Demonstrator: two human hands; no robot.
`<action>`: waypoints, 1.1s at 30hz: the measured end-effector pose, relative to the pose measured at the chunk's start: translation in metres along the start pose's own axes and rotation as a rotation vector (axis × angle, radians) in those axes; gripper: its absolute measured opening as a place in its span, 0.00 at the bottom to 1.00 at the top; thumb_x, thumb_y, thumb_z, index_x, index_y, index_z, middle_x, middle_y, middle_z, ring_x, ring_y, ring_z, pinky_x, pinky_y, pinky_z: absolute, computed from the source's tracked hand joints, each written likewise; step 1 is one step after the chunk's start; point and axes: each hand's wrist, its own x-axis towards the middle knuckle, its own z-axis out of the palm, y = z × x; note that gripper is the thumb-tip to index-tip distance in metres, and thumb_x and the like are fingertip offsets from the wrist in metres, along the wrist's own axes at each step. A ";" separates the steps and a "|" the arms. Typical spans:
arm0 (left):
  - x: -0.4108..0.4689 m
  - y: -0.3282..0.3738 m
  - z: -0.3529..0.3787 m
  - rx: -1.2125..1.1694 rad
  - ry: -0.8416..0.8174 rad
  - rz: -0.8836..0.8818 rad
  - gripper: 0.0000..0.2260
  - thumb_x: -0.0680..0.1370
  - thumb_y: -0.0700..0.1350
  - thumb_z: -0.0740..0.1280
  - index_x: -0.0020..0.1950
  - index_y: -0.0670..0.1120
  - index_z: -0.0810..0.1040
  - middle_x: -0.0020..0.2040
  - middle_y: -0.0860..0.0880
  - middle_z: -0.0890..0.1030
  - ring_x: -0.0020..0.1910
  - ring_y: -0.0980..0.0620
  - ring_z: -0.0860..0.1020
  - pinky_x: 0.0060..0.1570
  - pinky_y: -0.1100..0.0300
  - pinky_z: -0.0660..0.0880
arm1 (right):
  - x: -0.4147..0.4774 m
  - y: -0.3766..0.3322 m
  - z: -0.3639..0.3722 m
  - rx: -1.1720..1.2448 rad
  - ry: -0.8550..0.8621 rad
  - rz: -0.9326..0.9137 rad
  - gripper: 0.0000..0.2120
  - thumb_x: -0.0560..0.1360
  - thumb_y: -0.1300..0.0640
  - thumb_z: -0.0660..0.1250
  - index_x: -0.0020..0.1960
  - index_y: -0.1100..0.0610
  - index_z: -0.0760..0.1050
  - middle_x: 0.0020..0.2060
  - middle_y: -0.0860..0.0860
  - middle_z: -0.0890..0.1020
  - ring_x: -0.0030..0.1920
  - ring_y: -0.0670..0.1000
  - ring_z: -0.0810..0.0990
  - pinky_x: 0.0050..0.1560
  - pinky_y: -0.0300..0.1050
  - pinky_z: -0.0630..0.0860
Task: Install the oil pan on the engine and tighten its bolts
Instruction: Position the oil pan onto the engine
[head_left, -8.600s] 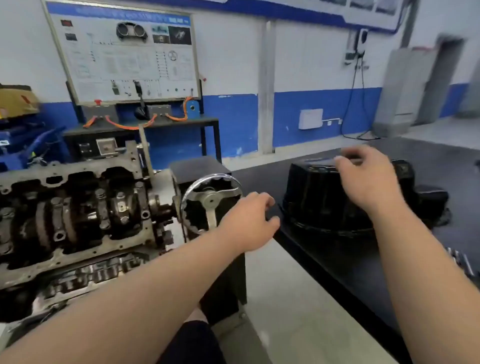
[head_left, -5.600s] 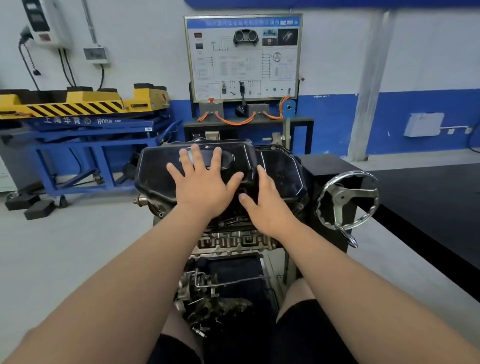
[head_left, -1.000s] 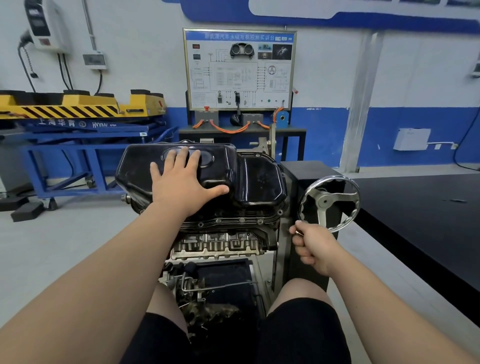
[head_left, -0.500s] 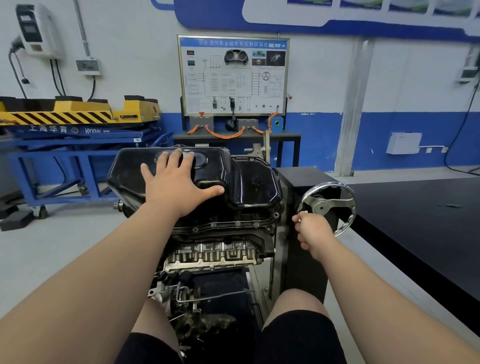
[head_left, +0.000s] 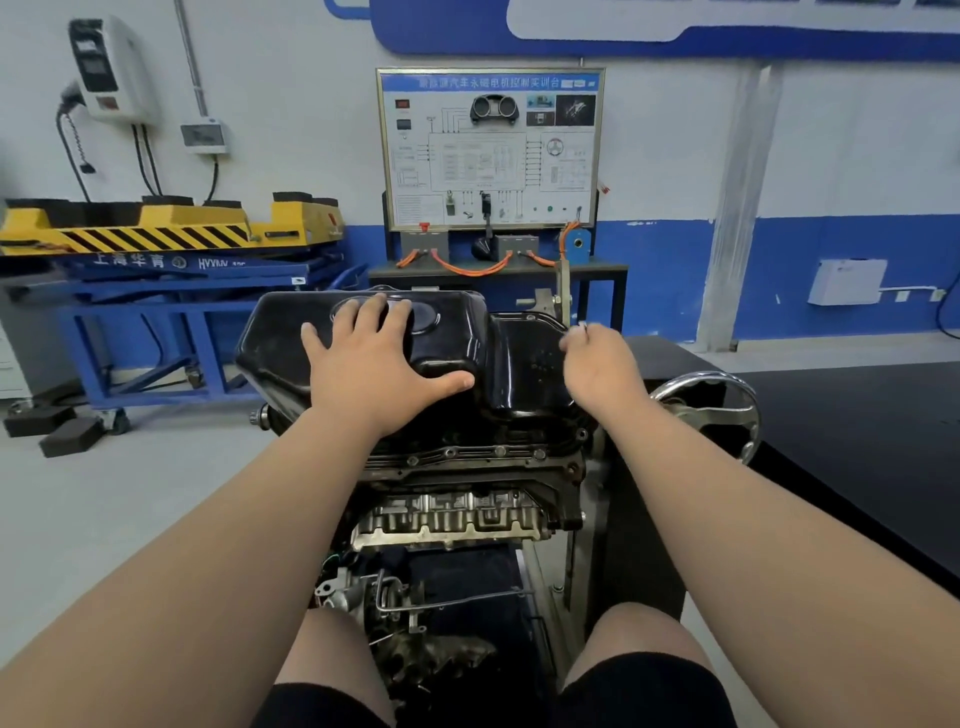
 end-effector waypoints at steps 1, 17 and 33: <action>-0.001 -0.001 0.000 -0.003 -0.009 -0.003 0.54 0.56 0.83 0.47 0.76 0.56 0.55 0.77 0.52 0.56 0.77 0.47 0.50 0.71 0.35 0.46 | 0.002 -0.017 0.005 0.042 0.018 -0.034 0.18 0.82 0.53 0.49 0.52 0.59 0.76 0.47 0.53 0.77 0.48 0.52 0.74 0.48 0.46 0.68; -0.012 -0.103 0.009 -1.034 0.108 -0.596 0.41 0.68 0.61 0.72 0.75 0.49 0.59 0.67 0.49 0.72 0.63 0.48 0.73 0.61 0.54 0.70 | -0.015 -0.068 0.072 0.193 0.192 -0.209 0.12 0.81 0.52 0.51 0.45 0.51 0.72 0.36 0.42 0.74 0.43 0.50 0.73 0.41 0.42 0.62; -0.024 -0.118 0.008 -0.999 0.146 -0.557 0.40 0.68 0.61 0.72 0.74 0.49 0.61 0.57 0.54 0.74 0.58 0.50 0.76 0.61 0.48 0.74 | -0.029 -0.071 0.086 0.283 0.188 -0.154 0.13 0.81 0.51 0.51 0.45 0.51 0.73 0.36 0.43 0.76 0.42 0.49 0.75 0.43 0.44 0.67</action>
